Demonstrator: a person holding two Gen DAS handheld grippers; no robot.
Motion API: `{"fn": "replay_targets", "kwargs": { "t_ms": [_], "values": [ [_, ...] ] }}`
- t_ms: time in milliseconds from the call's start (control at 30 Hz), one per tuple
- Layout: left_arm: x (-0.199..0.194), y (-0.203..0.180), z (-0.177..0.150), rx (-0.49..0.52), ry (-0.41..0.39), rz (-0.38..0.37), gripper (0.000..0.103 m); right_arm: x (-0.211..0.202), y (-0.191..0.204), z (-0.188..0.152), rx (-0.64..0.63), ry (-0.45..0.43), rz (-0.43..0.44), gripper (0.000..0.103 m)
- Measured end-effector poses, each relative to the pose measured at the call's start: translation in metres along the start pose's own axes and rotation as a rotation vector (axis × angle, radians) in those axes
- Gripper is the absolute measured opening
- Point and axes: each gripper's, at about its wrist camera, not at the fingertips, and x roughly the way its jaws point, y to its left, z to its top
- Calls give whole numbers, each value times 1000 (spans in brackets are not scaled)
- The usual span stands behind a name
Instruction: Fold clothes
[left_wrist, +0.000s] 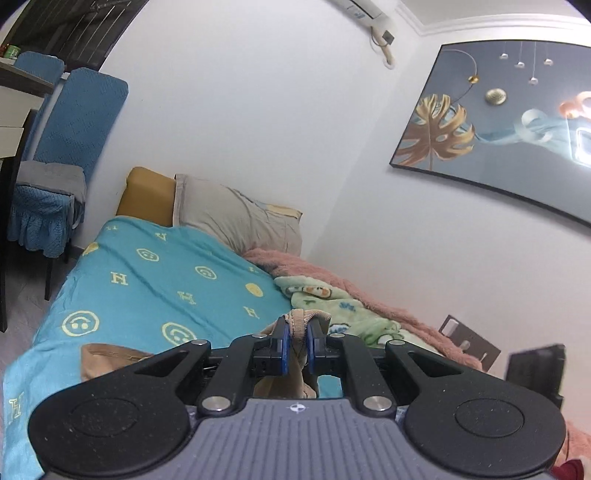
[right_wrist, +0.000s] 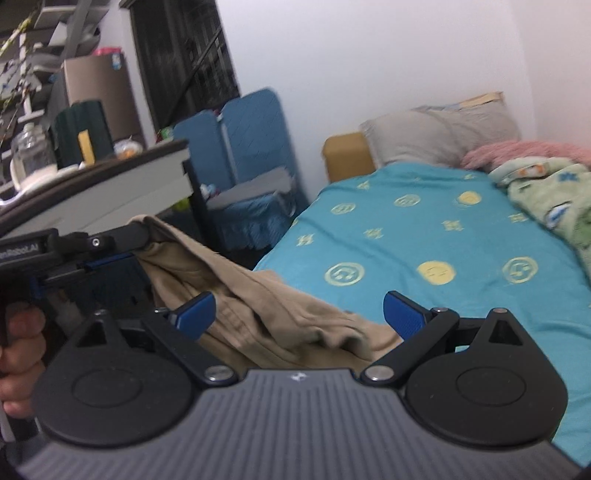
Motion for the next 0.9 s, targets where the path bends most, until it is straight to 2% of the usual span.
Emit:
{"fn": "replay_targets", "kwargs": {
  "t_ms": [167,300,400,467,500,567,633,667,700,733,800,900],
  "values": [
    [4,14,-10,27,19,-7,10,32,9,-3,35,-5,-37,99],
    [14,22,-17,15,39,-17,10,26,-6,-5,127,-85,-116,99],
    [19,17,-22,36,53,-61,10,8,-21,-1,187,-177,-198,99],
    [21,10,-26,57,53,-94,10,3,-29,-1,215,-189,-221,99],
    [20,8,-27,57,49,-105,10,6,-32,-1,217,-160,-230,99],
    [17,6,-29,49,34,-121,10,18,-38,-4,203,-56,-278,99],
    [14,8,-29,26,11,-127,10,34,-42,-12,188,48,-286,99],
    [13,10,-29,10,2,-125,10,41,-43,-17,181,91,-283,94],
    [11,12,-28,-5,-7,-119,10,45,-43,-20,171,113,-288,74],
    [10,14,-28,-18,-14,-109,10,43,-43,-19,170,102,-291,66],
    [8,17,-27,-41,-26,-85,10,37,-41,-17,170,72,-293,66],
    [7,20,-29,-48,-22,-40,10,7,-33,-8,195,-61,-190,67]
  ]
}}
